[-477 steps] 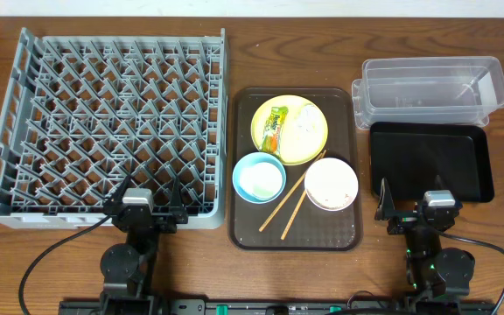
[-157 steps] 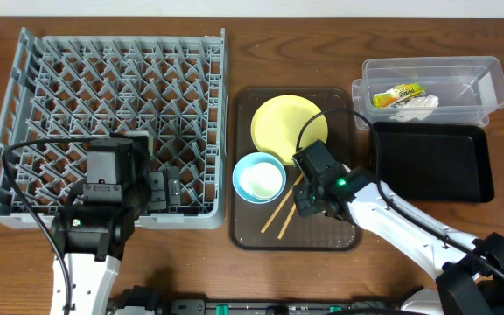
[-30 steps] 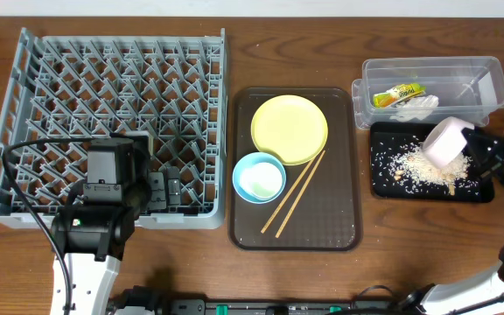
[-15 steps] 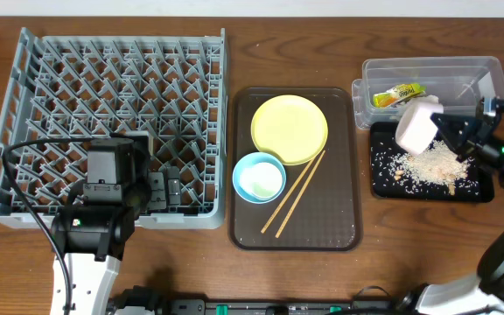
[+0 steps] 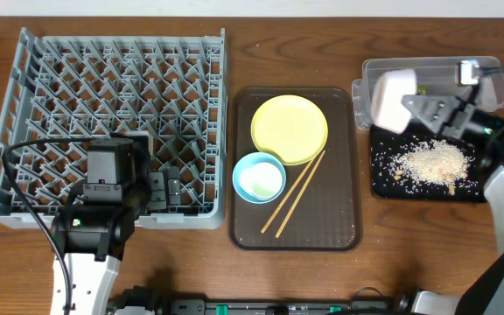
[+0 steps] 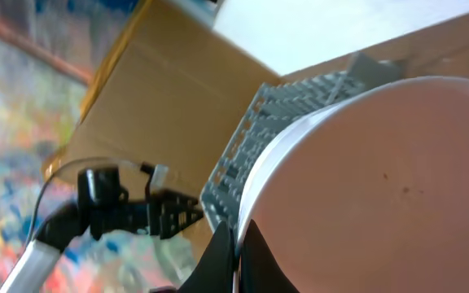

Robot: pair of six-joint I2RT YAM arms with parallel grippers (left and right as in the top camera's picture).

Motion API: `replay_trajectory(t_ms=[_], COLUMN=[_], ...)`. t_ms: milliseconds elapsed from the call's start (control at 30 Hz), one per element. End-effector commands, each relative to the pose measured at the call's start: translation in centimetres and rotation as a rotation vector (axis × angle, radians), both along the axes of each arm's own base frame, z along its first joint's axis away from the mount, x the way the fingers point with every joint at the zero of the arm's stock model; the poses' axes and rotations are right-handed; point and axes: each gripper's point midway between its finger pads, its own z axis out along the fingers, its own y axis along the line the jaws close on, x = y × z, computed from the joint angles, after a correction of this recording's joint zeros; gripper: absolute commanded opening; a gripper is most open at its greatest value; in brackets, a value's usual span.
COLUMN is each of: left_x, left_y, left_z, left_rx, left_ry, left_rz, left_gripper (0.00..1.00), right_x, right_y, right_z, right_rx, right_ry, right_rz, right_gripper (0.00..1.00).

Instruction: Sort waste into correct bins and load items into the dishwasher rack

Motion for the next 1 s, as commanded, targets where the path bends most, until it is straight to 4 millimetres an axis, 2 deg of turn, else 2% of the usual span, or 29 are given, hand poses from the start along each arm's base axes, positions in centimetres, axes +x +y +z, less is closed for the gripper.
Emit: replay_trajectory(t_ms=[0, 233, 433, 633, 967], left_x=[0.3, 0.3, 0.3, 0.3, 0.3], left_y=[-0.2, -0.2, -0.2, -0.2, -0.2], left_z=[0.8, 0.8, 0.8, 0.8, 0.8], left_rx=[-0.017, -0.017, -0.017, -0.017, -0.017], left_ry=[-0.019, -0.019, -0.020, -0.019, -0.020], left_rz=[0.005, 0.005, 0.005, 0.005, 0.005], left_gripper=[0.98, 0.98, 0.98, 0.98, 0.98], right_x=[-0.7, -0.5, 1.2, 2.5, 2.0], right_y=[2.4, 6.4, 8.1, 10.2, 14.8], right_z=[1.3, 1.8, 1.8, 2.5, 0.6], right_rx=[0.004, -0.020, -0.049, -0.096, -0.221], right_ry=[-0.004, -0.043, -0.076, -0.204, -0.347], right_rz=[0.078, 0.128, 0.049, -0.017, 0.007], right_gripper=[0.01, 0.01, 0.01, 0.01, 0.01])
